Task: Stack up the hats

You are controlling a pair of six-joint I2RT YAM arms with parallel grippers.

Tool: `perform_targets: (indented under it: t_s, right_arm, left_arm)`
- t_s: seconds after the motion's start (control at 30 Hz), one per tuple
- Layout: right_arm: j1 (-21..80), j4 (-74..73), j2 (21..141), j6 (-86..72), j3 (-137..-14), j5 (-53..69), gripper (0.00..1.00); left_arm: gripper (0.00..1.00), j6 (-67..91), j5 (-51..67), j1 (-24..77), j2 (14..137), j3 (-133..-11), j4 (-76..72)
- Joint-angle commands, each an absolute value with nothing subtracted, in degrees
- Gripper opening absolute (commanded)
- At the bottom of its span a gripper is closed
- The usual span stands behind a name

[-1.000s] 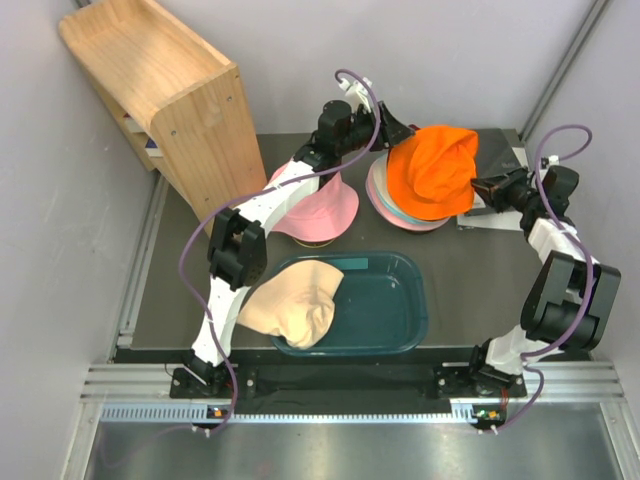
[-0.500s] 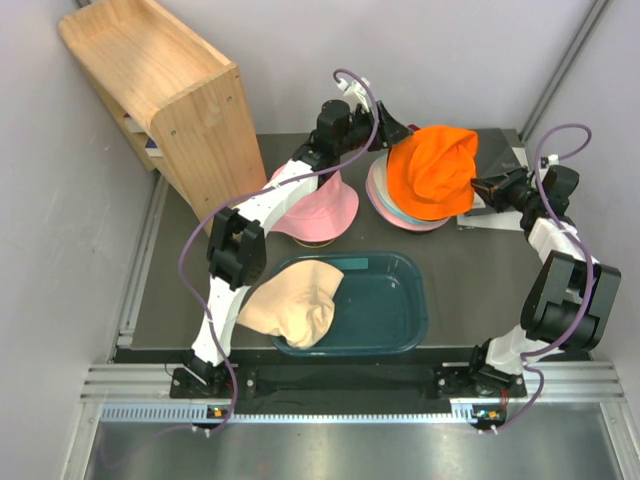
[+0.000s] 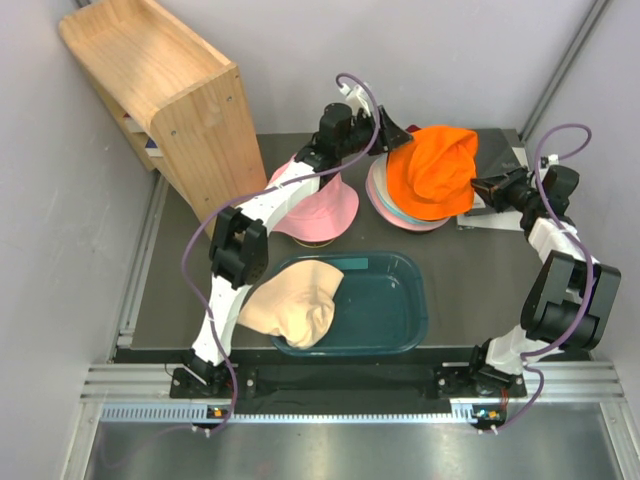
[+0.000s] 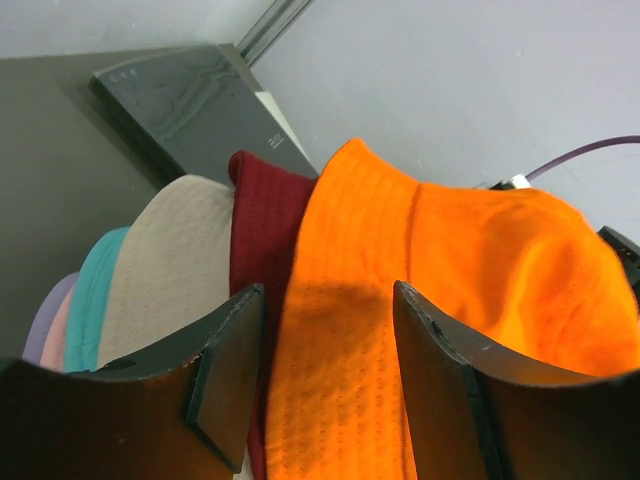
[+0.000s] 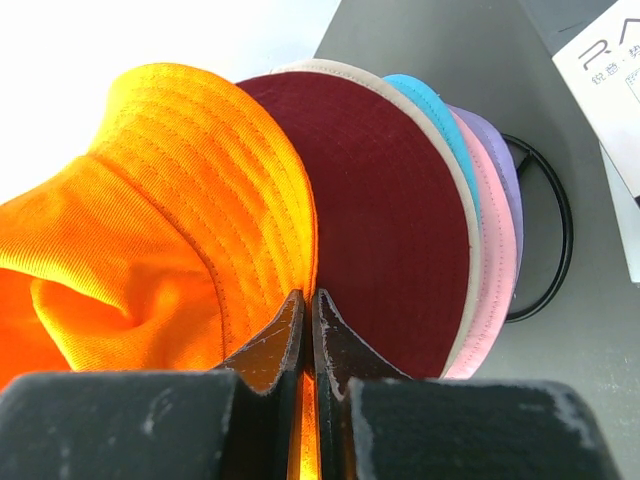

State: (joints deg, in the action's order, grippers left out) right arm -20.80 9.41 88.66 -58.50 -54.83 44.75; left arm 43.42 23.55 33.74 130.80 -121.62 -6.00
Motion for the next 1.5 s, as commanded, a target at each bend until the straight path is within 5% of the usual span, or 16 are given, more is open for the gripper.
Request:
perform_targets:
  t_s: [0.0, 0.07, 0.2, 0.23, 0.3, 0.8, 1.47]
  right_arm:
    - [-20.65, 11.43, 88.68, -57.13, -57.04, 45.09, 0.0]
    - [-20.65, 11.43, 88.59, -57.04, -57.13, 45.09, 0.0]
    - [-20.65, 11.43, 88.16, -57.39, -57.48, 45.26, 0.0]
    - [-20.65, 11.25, 87.98, -57.57, -57.65, 45.52, 0.0]
    - [-20.65, 10.46, 86.93, -57.83, -58.35, 46.14, 0.0]
    - [-21.71, 5.63, 77.52, -62.05, -58.63, 45.53, 0.0]
    - [-20.13, 13.88, 90.52, -57.04, -51.68, 40.26, 0.0]
  left_arm:
    - [0.56, 43.86, 26.1, 33.84, 131.84, -122.7, -7.91]
    - [0.52, 43.86, 26.89, 34.1, 131.66, -122.44, -8.61]
    - [0.23, 45.26, 28.21, 34.37, 131.31, -121.47, -10.72]
    - [0.09, 45.96, 28.3, 34.28, 131.13, -121.2, -11.42]
    - [0.0, 46.32, 28.21, 34.28, 130.78, -121.03, -11.69]
    - [0.0, 49.31, 23.2, 33.13, 128.14, -123.75, -12.05]
    - [0.0, 45.97, 18.81, 31.82, 135.17, -124.63, -4.84]
